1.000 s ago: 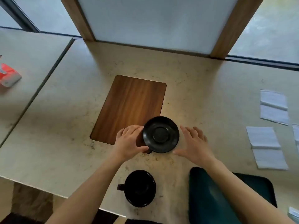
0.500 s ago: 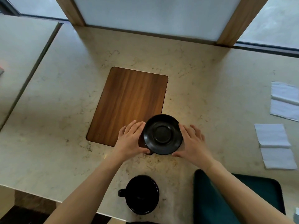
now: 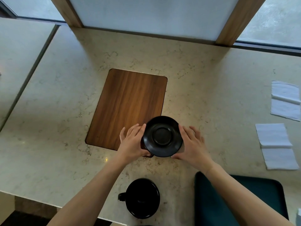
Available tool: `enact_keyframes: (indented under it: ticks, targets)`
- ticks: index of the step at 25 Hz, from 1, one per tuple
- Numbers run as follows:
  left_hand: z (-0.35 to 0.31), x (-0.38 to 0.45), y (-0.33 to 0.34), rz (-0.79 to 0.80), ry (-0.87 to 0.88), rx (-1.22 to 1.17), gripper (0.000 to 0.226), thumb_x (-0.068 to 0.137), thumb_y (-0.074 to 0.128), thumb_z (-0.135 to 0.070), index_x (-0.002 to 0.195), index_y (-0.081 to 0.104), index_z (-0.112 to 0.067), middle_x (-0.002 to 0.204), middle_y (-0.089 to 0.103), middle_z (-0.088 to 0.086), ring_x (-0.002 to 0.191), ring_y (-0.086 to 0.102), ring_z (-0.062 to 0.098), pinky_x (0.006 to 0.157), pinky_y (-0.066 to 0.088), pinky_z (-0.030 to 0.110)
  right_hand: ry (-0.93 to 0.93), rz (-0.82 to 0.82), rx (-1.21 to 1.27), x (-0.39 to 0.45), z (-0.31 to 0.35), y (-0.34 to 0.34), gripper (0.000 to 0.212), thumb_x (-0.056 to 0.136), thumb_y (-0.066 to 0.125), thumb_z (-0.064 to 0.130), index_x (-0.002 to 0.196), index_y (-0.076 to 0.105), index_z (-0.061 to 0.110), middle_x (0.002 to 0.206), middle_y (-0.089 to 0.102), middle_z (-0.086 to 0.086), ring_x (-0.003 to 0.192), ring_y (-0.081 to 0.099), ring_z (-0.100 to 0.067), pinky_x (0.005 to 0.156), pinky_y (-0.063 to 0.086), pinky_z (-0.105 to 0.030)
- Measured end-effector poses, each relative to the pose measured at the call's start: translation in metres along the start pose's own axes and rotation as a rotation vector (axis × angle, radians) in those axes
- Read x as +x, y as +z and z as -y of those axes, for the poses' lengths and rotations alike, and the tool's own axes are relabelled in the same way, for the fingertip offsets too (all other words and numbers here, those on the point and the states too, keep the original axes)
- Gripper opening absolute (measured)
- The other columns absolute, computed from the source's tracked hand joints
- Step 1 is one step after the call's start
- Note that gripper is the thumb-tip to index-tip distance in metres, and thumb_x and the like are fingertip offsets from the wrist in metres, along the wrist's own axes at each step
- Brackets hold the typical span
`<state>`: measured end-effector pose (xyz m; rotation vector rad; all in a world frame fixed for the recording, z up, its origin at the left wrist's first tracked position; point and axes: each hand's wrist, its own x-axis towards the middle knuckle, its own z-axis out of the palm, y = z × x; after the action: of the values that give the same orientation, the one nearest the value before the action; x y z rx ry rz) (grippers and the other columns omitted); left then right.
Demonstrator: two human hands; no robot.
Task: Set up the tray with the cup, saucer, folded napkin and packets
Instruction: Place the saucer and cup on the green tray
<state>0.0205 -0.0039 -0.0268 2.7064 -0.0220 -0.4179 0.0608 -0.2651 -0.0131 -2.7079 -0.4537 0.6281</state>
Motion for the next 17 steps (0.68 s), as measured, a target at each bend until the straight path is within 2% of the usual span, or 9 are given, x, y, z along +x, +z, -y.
enact_keyframes:
  ticks: [4, 10, 17]
  targets:
    - [-0.004, -0.002, -0.002, -0.022, 0.006, 0.025, 0.110, 0.067, 0.080, -0.050, 0.152, 0.015, -0.023, 0.153, 0.029, -0.004, 0.146, 0.004, 0.011, 0.114, -0.012, 0.050, 0.007, -0.011, -0.010, -0.002, 0.002, -0.001, 0.122, 0.063, 0.072, 0.067, 0.152, 0.000, 0.026, 0.157, 0.016, 0.003, 0.144, -0.005, -0.023, 0.115, 0.011, -0.044]
    - [-0.015, -0.004, -0.011, -0.070, 0.049, 0.047, 0.108, 0.069, 0.076, -0.054, 0.152, 0.014, -0.022, 0.152, 0.031, -0.004, 0.146, 0.003, 0.014, 0.114, -0.011, 0.052, 0.004, -0.071, -0.003, -0.011, 0.001, -0.015, 0.122, 0.060, 0.073, 0.068, 0.152, 0.004, 0.026, 0.153, 0.024, 0.001, 0.140, 0.003, -0.025, 0.113, 0.019, -0.048]
    - [-0.049, -0.022, -0.022, -0.125, 0.084, 0.068, 0.104, 0.072, 0.068, -0.063, 0.152, 0.015, -0.022, 0.152, 0.030, -0.005, 0.146, 0.005, 0.015, 0.115, -0.008, 0.055, -0.038, -0.148, -0.014, -0.043, -0.007, -0.039, 0.122, 0.057, 0.075, 0.066, 0.151, 0.005, 0.029, 0.149, 0.026, 0.004, 0.138, 0.008, -0.026, 0.112, 0.020, -0.046]
